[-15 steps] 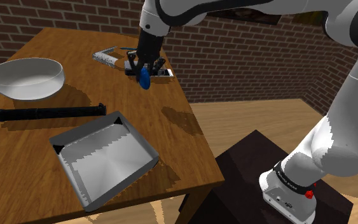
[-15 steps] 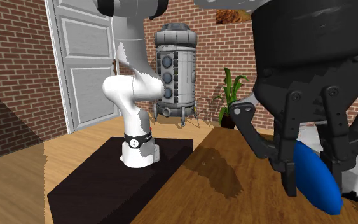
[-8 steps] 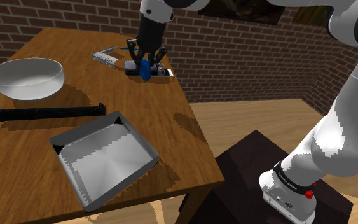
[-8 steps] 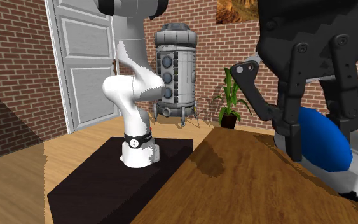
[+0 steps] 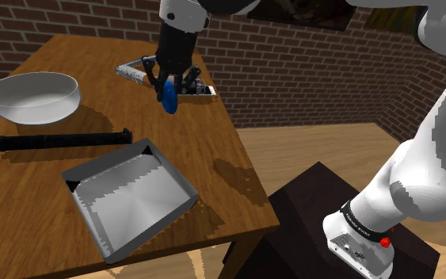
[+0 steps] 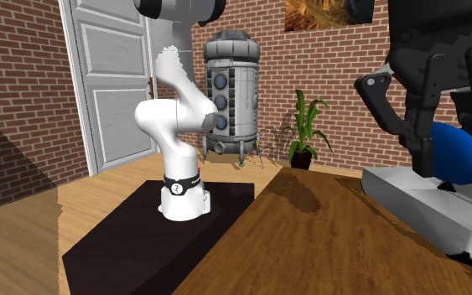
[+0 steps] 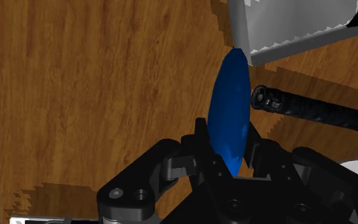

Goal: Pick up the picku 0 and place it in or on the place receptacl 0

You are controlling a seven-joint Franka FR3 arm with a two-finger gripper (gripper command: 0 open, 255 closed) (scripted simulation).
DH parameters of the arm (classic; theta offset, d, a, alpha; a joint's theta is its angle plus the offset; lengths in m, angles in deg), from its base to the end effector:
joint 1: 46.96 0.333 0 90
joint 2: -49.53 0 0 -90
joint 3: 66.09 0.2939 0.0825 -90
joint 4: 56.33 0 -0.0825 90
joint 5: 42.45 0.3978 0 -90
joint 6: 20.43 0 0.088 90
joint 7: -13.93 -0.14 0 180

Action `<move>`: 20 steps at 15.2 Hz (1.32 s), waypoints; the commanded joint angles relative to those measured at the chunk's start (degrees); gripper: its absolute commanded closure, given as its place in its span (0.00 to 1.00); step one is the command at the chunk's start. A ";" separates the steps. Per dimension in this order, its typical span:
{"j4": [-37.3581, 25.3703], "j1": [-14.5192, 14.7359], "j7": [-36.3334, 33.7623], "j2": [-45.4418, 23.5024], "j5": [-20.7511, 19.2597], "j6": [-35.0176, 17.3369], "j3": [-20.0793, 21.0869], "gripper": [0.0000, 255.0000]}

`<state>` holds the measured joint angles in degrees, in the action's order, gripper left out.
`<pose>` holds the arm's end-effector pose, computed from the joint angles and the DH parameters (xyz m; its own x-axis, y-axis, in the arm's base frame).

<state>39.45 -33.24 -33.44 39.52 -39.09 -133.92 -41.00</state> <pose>0.5048 0.3959 0.4629 0.9837 -0.1796 0.0040 -0.1753 -0.9647 -0.1964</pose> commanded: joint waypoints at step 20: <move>0.58 12.98 -21.46 -3.37 -6.67 -4.87 6.67 1.00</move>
<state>39.21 -20.18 -54.94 36.13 -45.77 -137.96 -34.29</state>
